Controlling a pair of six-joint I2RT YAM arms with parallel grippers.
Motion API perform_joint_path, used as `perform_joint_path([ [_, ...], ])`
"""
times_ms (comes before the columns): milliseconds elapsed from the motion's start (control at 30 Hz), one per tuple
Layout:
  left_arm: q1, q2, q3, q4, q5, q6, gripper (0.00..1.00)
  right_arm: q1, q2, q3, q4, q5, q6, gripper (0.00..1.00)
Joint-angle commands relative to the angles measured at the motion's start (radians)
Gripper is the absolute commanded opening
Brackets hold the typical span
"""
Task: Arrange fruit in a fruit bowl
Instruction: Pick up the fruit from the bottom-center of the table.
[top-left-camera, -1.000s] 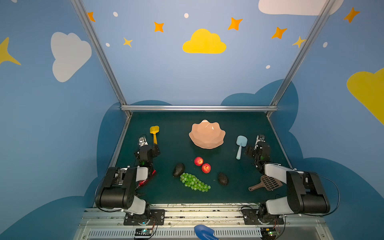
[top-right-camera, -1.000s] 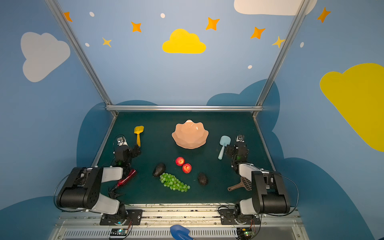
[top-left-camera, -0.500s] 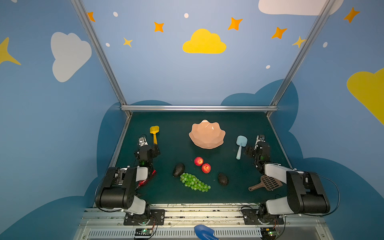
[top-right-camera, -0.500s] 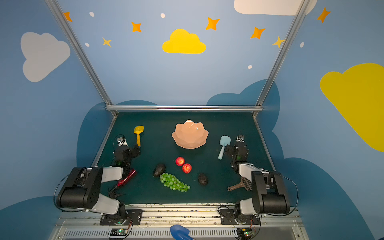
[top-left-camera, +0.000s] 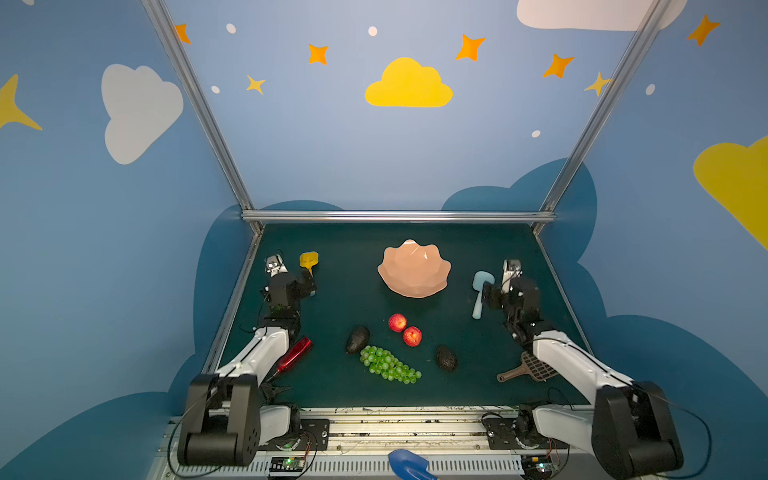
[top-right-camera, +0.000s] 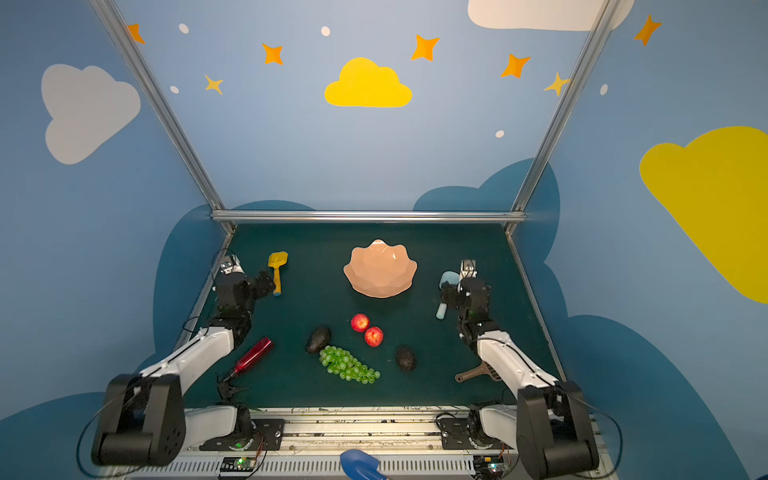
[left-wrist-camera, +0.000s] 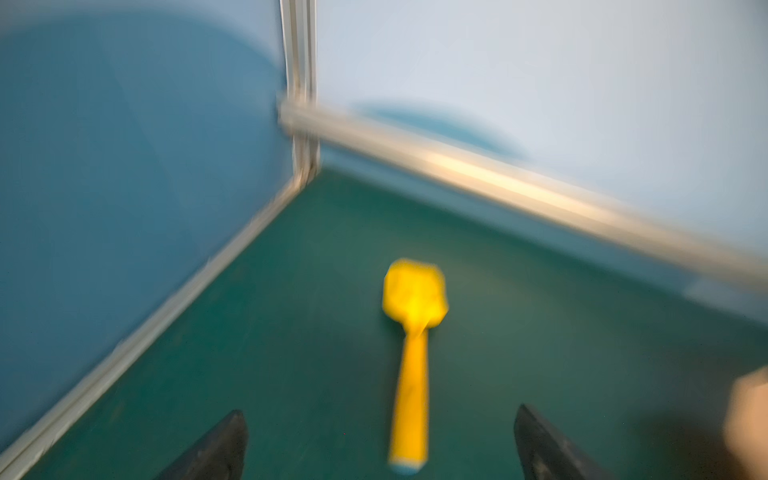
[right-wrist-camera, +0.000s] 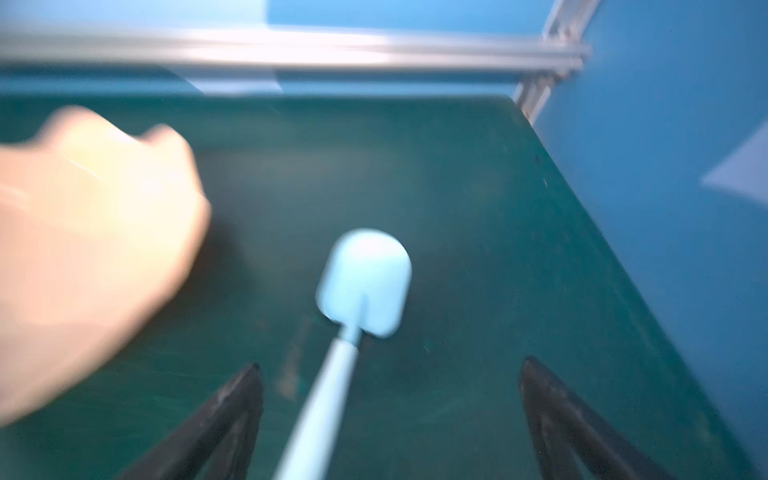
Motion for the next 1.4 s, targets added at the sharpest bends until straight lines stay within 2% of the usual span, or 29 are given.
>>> perform_joint_path([
  [0,-0.002,-0.068,0.024,-0.183,0.059,-0.180,0.99,-0.017,-0.017,0.284,-0.427,-0.063,0.260,0.97],
  [67,-0.004,-0.092,0.060,-0.274,0.067,-0.207,0.99,-0.032,0.008,0.322,-0.499,-0.211,0.272,0.98],
  [100,-0.004,-0.107,0.078,-0.322,0.064,-0.224,0.99,-0.045,0.005,0.303,-0.496,-0.313,0.251,0.97],
  [133,-0.005,-0.122,0.092,-0.366,0.061,-0.250,0.99,-0.051,-0.009,0.265,-0.471,-0.380,0.263,0.97],
  [167,-0.006,-0.137,0.102,-0.392,0.063,-0.275,0.99,-0.049,-0.025,0.220,-0.414,-0.441,0.221,0.97],
  [200,-0.006,-0.156,0.111,-0.419,0.071,-0.295,1.00,-0.026,-0.048,0.175,-0.374,-0.443,0.184,0.97],
  [233,-0.004,-0.174,0.118,-0.444,0.083,-0.299,0.99,0.017,-0.069,0.164,-0.418,-0.382,0.223,0.97],
  [333,-0.006,-0.223,0.114,-0.465,0.111,-0.283,0.99,0.186,-0.120,0.189,-0.639,-0.207,0.242,0.97],
  [400,-0.007,-0.242,0.105,-0.463,0.121,-0.259,0.99,0.273,-0.135,0.194,-0.769,-0.164,0.302,0.96],
  [533,-0.009,-0.245,0.110,-0.466,0.104,-0.255,0.99,0.423,-0.119,0.174,-0.932,-0.184,0.461,0.95],
  [700,-0.009,-0.225,0.110,-0.455,0.115,-0.259,0.99,0.593,-0.002,0.132,-0.944,-0.232,0.640,0.95],
  [833,-0.012,-0.224,0.110,-0.465,0.126,-0.261,0.99,0.614,0.146,0.139,-0.923,-0.338,0.720,0.95],
  [1000,-0.012,-0.245,0.104,-0.469,0.115,-0.260,0.99,0.630,0.332,0.194,-0.940,-0.373,0.714,0.93],
  [1167,-0.012,-0.259,0.099,-0.473,0.105,-0.259,0.99,0.627,0.374,0.165,-0.883,-0.363,0.735,0.83],
  [1367,-0.012,-0.253,0.093,-0.462,0.105,-0.264,0.99,0.621,0.356,0.159,-0.874,-0.314,0.735,0.65],
])
